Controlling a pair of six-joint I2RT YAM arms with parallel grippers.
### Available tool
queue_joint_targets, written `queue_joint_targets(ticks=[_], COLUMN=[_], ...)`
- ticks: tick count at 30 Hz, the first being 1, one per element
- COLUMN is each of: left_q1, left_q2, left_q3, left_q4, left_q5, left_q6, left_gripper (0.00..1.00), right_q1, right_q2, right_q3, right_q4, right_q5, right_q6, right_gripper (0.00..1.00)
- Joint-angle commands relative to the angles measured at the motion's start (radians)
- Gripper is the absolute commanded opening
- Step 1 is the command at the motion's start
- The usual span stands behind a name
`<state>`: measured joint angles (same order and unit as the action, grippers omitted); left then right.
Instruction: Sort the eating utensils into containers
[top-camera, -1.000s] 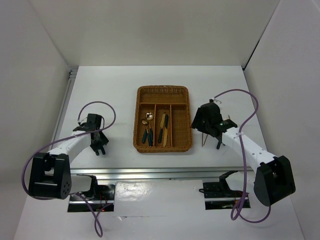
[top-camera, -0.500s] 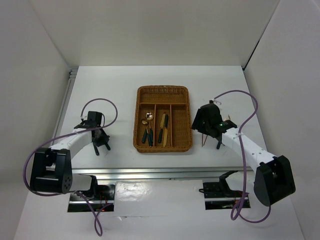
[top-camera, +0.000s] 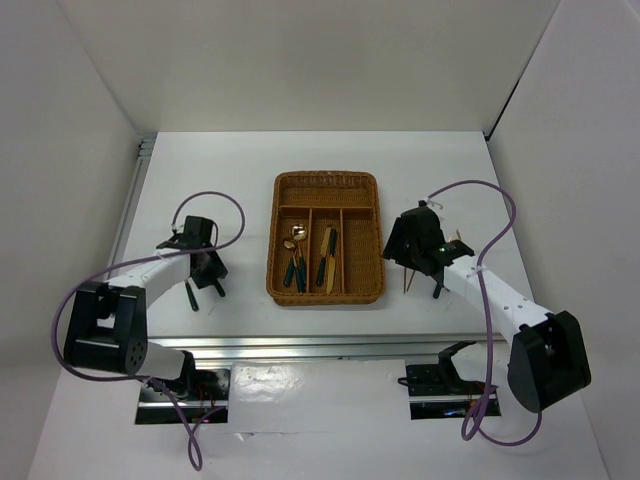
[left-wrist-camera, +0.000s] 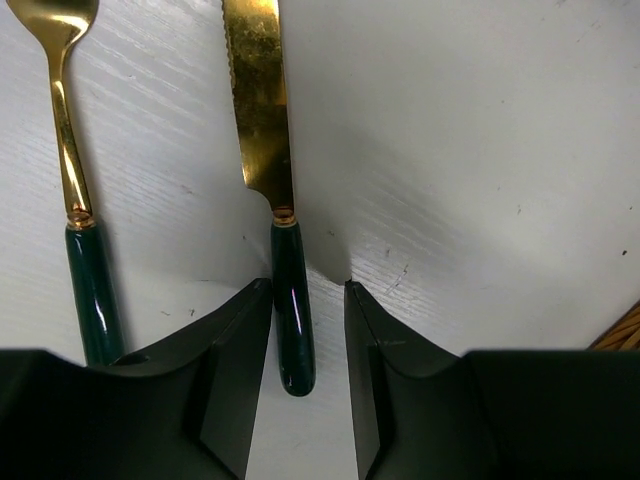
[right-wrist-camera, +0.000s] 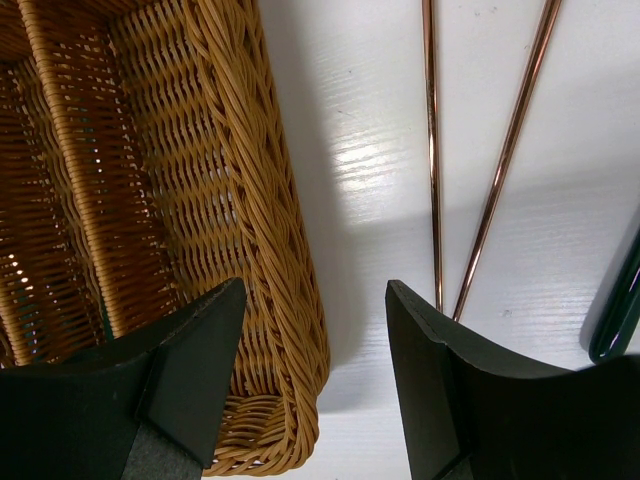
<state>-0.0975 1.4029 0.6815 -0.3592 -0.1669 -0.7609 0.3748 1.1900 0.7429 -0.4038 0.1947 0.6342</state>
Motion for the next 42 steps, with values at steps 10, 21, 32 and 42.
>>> queue_joint_targets(ticks=[10,21,32,42], left_q1=[-0.024,-0.042,-0.251,-0.523], left_q2=[0.131,0.127,-0.12,-0.015], left_q3=[0.018,0.05,0.327,0.584], left_q4=[-0.141,-0.179,-0.395,-0.382], left_q5=[-0.013,-0.023,-0.106,-0.125], left_q6=[-0.049,-0.049,-0.069,-0.069], left_gripper=[0.38,0.2,0.22,0.23], right_q1=[-0.007,-0.007,-0.016,-0.025], right_q2=[-0.012,-0.001,-0.001,-0.001], right_q3=[-0.005,-0.005,-0.005,-0.005], right_q4=[0.031,0.04,0.04,0.031], right_q5=[0.022,0.022,0.031,0.052], right_q6=[-0.004,-0.004,-0.004,-0.004], right_gripper=[0.66,0.66,0.66,0.66])
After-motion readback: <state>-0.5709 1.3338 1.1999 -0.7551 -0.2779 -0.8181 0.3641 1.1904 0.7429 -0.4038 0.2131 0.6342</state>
